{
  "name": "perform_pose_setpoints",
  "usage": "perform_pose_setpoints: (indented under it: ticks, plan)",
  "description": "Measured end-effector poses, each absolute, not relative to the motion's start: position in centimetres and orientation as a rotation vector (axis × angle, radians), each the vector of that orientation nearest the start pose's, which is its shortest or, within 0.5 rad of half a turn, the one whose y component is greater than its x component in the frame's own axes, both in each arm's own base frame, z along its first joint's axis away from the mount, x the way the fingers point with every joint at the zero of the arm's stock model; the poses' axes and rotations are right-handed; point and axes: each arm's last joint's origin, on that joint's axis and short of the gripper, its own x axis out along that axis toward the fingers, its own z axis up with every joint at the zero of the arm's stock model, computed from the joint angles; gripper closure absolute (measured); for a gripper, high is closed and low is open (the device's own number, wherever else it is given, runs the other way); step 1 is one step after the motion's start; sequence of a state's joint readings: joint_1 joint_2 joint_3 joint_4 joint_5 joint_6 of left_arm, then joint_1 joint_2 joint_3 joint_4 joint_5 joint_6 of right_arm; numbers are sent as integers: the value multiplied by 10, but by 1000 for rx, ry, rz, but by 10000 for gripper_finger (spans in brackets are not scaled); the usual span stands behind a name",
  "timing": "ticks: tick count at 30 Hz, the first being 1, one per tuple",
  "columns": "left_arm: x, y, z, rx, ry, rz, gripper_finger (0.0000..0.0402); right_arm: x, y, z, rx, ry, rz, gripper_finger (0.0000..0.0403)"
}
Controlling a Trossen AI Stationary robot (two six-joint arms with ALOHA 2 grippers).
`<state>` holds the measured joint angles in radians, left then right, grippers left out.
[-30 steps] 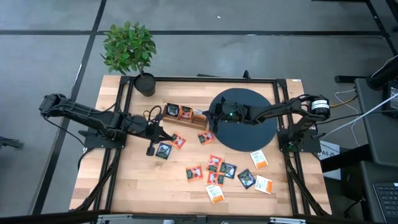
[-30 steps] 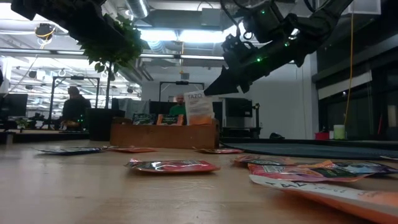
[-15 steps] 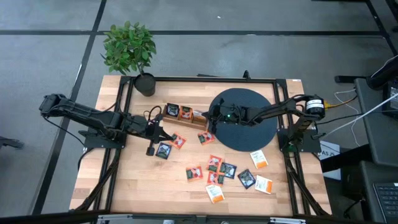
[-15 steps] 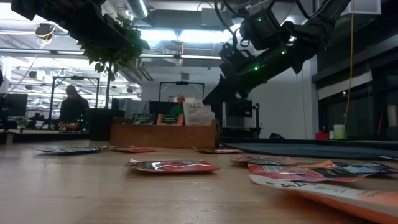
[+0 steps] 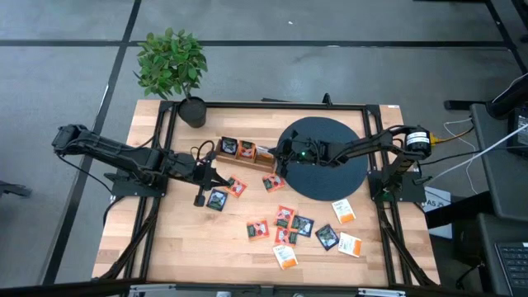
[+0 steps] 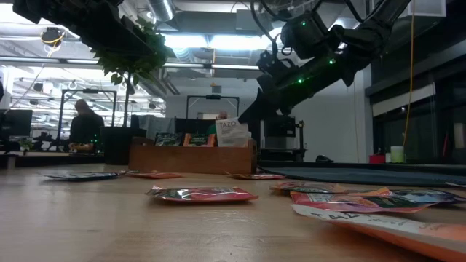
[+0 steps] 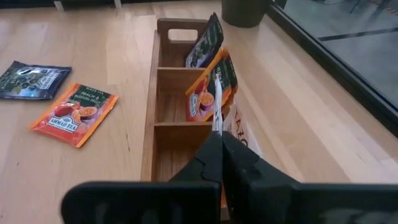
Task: Pick & Place Tea
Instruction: Put the white tea bag into the right section of the wooden organizer
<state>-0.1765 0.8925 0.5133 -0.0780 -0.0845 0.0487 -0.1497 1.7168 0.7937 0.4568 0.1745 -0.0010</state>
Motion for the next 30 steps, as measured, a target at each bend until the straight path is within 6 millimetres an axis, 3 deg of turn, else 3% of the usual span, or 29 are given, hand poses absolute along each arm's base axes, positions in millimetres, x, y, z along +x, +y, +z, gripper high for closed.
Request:
perform_pose_setpoints:
  ticks: [24, 30]
  plan:
    - [188, -31, 231, 107, 451, -101, 396, 337, -55, 156, 6, 481, -352, 400]
    - [188, -31, 231, 107, 451, -101, 400, 336, -55, 155, 6, 496, -352, 377]
